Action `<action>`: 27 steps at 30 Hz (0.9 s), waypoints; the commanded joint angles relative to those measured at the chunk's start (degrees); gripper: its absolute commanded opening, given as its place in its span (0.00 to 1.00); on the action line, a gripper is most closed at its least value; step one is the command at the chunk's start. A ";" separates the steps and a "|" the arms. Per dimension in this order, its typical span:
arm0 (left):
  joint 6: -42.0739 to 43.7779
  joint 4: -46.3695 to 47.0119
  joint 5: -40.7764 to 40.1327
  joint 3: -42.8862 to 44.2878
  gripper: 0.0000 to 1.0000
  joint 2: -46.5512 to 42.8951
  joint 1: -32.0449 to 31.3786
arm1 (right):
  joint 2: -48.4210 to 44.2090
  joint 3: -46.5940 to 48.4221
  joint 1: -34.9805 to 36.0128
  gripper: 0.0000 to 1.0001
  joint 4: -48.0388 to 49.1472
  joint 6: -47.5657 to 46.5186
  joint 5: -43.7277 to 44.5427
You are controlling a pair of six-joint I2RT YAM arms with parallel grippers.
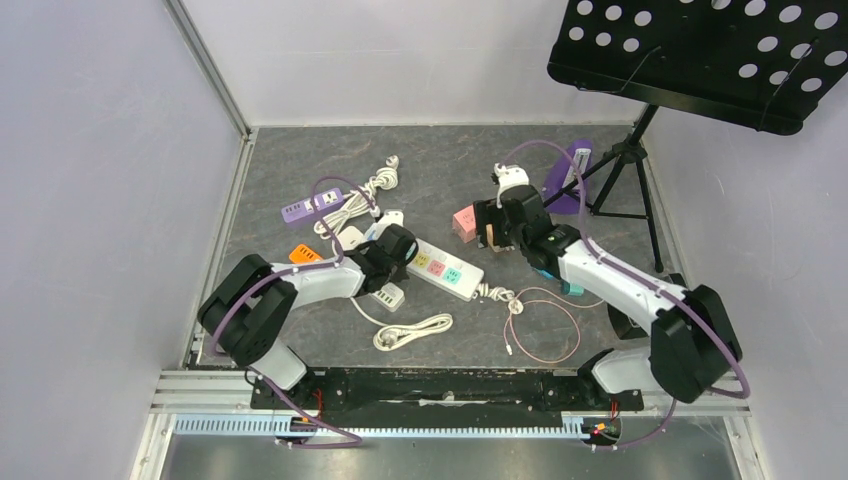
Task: Insert the plug
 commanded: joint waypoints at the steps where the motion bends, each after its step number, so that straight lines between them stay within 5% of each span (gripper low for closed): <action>1: -2.76 3.79 -4.31 0.30 0.02 1.23 2.82 | 5.24 5.22 -0.05 0.83 5.80 -4.56 -3.78; 18: -0.51 -1.54 -0.97 2.05 0.05 -9.42 6.60 | 22.19 15.28 -0.15 0.93 7.27 -17.75 -4.32; 27: 0.56 -8.39 4.01 3.79 0.19 -18.09 6.60 | 25.96 16.05 -1.17 0.79 7.70 -18.28 -8.60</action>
